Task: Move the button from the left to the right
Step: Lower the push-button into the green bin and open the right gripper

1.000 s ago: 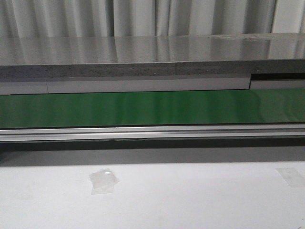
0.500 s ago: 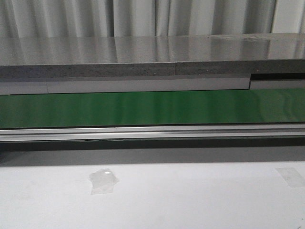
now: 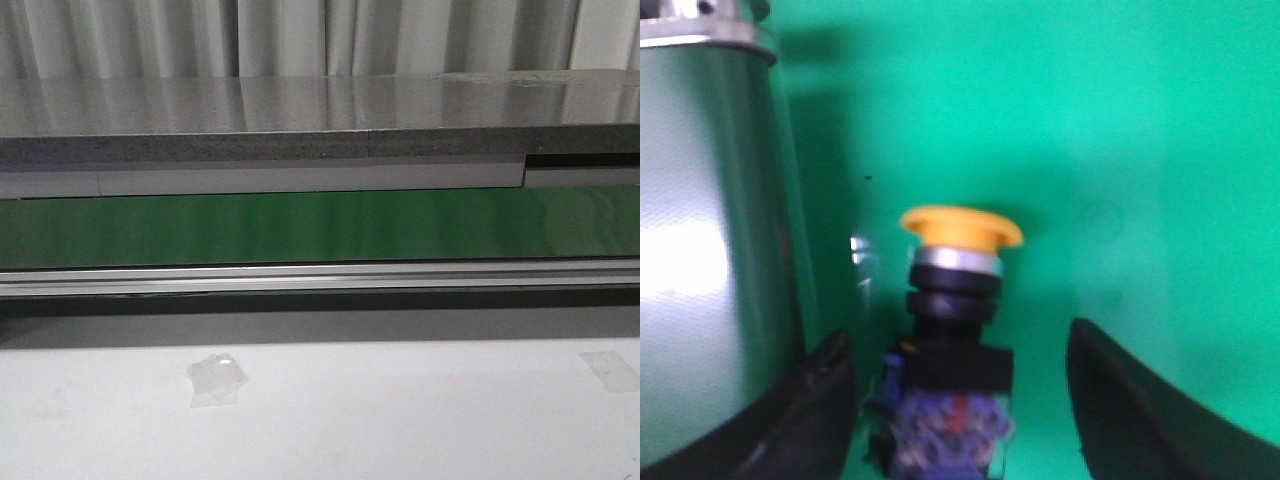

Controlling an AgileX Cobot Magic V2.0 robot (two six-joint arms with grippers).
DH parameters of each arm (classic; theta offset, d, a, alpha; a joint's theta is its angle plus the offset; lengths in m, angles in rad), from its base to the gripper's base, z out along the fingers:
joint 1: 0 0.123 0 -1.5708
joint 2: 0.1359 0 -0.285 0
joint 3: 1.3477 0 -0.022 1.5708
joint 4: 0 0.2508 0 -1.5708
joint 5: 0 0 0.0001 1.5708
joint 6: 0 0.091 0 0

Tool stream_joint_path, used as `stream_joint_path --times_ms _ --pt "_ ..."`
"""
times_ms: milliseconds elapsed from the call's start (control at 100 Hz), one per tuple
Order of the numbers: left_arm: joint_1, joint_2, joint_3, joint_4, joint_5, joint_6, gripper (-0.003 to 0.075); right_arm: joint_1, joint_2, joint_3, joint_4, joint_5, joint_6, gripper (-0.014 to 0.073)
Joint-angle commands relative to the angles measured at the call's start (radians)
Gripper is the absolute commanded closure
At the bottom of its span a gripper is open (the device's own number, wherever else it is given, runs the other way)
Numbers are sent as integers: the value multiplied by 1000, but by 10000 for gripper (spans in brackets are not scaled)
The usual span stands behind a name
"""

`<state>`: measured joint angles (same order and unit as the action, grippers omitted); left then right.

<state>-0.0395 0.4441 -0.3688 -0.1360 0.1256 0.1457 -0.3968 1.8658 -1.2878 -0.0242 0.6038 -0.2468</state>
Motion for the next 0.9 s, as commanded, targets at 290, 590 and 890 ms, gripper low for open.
stream_joint_path --times_ms 290,590,890 --pt "-8 5 -29 -9 -85 0 740 -6 -67 -36 0 -27 -7 83" --pt "-8 5 -29 -9 -85 0 740 30 -166 -36 64 -62 -7 83" --pt "-8 5 -29 -9 -85 0 740 170 -284 -33 107 -85 -7 83"
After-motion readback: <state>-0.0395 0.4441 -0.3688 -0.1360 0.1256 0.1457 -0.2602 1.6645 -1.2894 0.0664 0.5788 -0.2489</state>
